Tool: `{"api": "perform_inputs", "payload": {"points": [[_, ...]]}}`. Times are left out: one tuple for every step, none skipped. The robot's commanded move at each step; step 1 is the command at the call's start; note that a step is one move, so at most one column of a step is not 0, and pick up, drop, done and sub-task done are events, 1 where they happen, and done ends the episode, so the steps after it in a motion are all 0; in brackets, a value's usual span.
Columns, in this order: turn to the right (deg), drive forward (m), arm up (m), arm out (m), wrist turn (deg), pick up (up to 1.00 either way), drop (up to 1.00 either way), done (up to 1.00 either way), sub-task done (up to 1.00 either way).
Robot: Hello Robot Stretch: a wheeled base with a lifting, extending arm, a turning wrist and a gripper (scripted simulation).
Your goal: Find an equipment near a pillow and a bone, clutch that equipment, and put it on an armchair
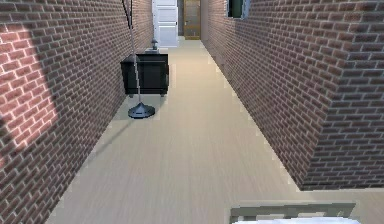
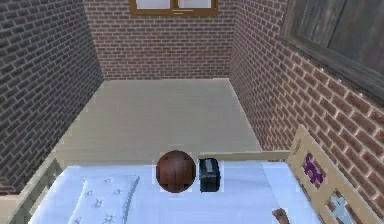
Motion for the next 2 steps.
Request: {"api": "perform_inputs", "payload": {"points": [[0.0, 0.0, 0.0, 0.36, 0.0, 0.0, 0.0, 0.0, 0.0], [0.0, 0.0, 0.0, 0.0, 45.0, 0.0, 0.0, 0.0, 0.0]]}}
